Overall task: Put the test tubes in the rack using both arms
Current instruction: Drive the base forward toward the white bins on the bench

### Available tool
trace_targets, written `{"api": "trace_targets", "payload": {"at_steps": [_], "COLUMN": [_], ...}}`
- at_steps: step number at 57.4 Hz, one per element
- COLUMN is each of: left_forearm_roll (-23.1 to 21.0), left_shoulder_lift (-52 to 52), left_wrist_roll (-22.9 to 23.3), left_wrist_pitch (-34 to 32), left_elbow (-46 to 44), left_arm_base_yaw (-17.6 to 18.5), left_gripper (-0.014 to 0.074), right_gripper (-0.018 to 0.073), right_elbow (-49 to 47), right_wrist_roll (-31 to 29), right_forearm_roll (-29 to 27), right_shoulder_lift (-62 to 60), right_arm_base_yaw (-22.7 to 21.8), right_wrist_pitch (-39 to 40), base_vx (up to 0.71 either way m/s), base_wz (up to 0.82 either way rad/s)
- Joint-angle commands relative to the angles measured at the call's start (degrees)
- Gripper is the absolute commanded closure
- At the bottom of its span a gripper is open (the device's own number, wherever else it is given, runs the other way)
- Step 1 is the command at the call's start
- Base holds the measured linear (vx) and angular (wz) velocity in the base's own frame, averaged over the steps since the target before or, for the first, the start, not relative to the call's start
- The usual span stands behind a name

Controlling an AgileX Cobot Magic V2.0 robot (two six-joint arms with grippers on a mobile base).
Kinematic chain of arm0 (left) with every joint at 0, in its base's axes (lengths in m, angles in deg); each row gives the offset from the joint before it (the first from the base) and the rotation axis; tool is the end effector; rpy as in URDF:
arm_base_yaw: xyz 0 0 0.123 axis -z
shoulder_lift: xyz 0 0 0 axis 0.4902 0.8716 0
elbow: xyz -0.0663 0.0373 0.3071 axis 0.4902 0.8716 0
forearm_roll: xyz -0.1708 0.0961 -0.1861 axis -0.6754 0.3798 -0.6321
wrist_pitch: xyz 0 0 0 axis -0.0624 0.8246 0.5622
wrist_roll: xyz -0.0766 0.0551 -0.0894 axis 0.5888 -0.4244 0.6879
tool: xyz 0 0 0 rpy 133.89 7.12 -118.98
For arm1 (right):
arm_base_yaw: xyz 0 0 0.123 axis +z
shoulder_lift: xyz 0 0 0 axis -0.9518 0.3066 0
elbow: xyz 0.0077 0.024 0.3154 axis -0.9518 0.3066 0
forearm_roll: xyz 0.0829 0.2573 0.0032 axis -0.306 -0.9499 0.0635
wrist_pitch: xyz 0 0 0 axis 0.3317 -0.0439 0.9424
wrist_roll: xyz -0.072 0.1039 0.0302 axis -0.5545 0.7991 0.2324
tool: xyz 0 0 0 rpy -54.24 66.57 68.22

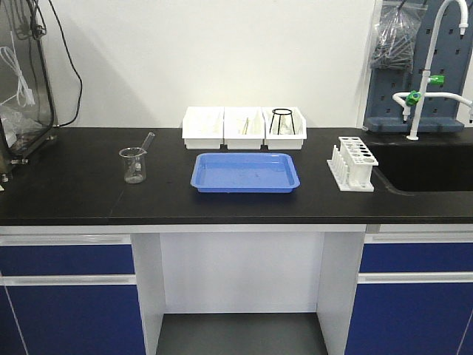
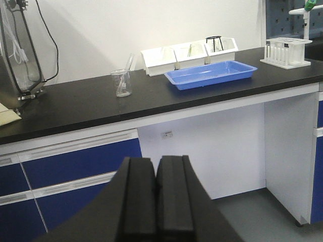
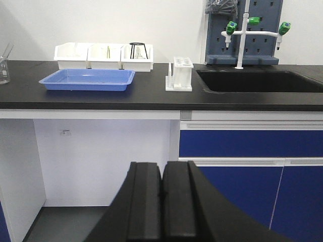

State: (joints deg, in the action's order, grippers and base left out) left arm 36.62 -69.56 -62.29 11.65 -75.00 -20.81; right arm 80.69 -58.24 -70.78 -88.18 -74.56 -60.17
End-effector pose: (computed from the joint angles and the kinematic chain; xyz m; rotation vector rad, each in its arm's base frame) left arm 0.0819 -0.0144 0.1938 0.1777 1.5855 -0.0829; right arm 0.0830 -0.0035 0.1934 0.0065 1.5954 -0.0592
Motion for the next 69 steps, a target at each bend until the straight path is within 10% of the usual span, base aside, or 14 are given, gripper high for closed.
{"api": "trace_targets", "payload": {"at_steps": [1,69], "left_forearm_roll": [-0.19,-0.19], "left_shoulder_lift": [-1.13,-1.13], "left_wrist_roll": [0.43,0.43], "left_wrist_pitch": [-4.42,-4.42], "left_elbow": [1.48,1.48], "left_arm_base_yaw": [-0.14,-0.14], "left_gripper": [0.0617,0.0617], "right_gripper": [0.0566,0.0566], "right_elbow": [0.61,0.61], "right_wrist_roll": [-0.04,-0.04], "right_forearm_roll": [0.0,0.0], "right_shoulder_lift": [-0.42,-0.42], "right_arm_base_yaw": [0.05,0.05], "right_wrist_pitch": [4.41,4.41], "base_vx": [0.0,0.06], "base_wz": [0.0,0.0]}}
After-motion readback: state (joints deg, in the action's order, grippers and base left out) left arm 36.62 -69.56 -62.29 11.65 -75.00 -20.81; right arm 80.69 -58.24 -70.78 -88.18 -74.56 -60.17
